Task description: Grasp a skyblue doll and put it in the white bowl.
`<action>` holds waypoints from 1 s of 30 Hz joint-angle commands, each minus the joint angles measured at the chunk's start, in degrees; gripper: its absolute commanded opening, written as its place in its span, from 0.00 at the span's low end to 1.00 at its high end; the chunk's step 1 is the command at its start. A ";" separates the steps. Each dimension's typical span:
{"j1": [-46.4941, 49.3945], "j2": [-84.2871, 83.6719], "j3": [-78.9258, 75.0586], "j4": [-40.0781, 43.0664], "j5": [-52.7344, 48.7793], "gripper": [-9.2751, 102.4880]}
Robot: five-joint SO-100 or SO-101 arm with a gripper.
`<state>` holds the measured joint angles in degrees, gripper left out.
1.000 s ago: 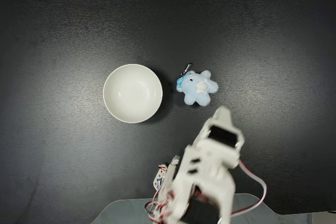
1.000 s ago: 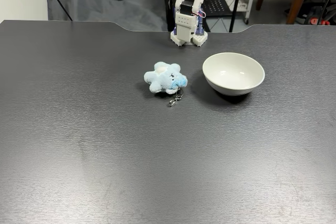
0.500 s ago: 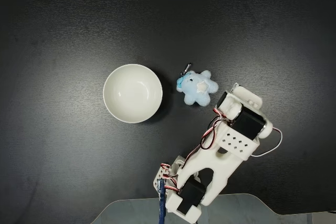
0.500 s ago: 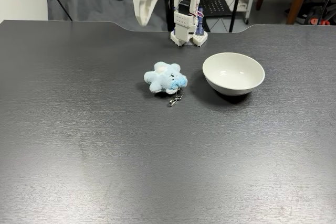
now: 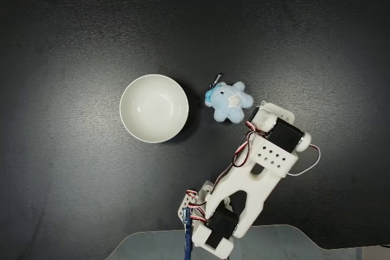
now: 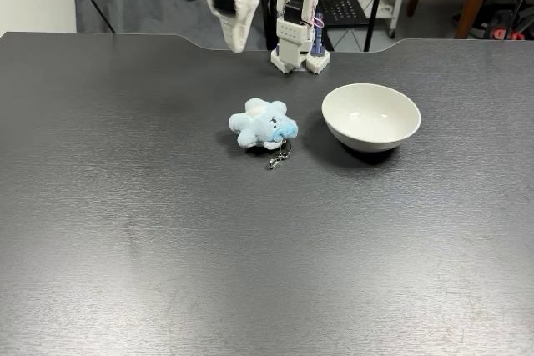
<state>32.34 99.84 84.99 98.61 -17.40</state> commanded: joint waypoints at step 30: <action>-0.53 2.55 0.62 2.46 -73.30 0.42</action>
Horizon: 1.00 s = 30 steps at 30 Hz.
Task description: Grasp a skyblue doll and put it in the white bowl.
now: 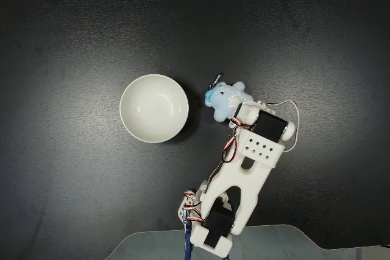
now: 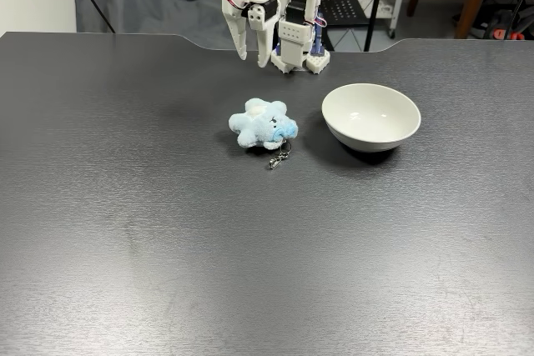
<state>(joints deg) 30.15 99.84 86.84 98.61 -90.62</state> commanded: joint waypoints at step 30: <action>-0.09 1.49 6.24 -19.95 -1.05 0.55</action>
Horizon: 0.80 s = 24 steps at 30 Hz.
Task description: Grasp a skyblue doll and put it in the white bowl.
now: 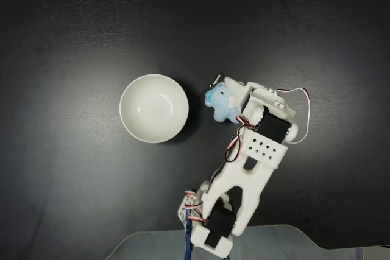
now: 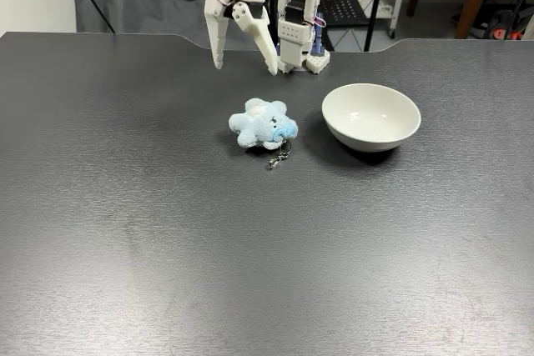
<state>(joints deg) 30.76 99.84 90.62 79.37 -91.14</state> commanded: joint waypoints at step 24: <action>-0.62 -11.43 8.96 -9.93 0.35 0.54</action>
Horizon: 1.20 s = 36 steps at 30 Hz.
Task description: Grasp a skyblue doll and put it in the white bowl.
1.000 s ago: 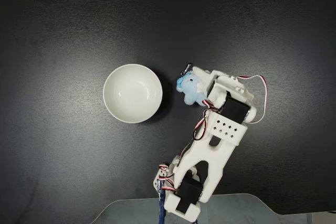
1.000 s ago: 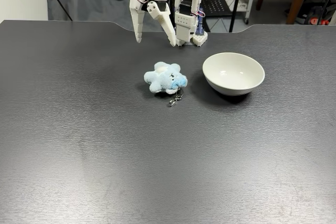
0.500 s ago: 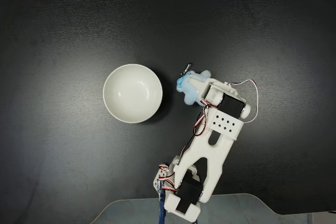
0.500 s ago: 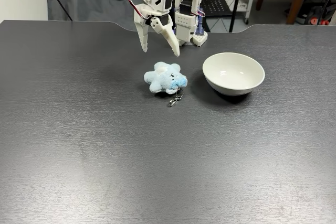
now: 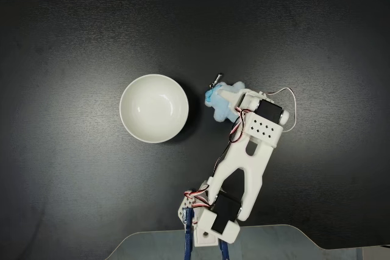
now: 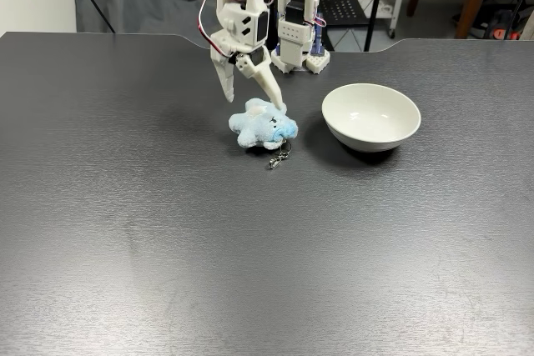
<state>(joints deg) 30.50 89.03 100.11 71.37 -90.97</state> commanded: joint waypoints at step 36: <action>-10.90 -7.21 -1.23 -2.37 10.55 0.53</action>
<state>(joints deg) 20.04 80.95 100.11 69.26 -81.65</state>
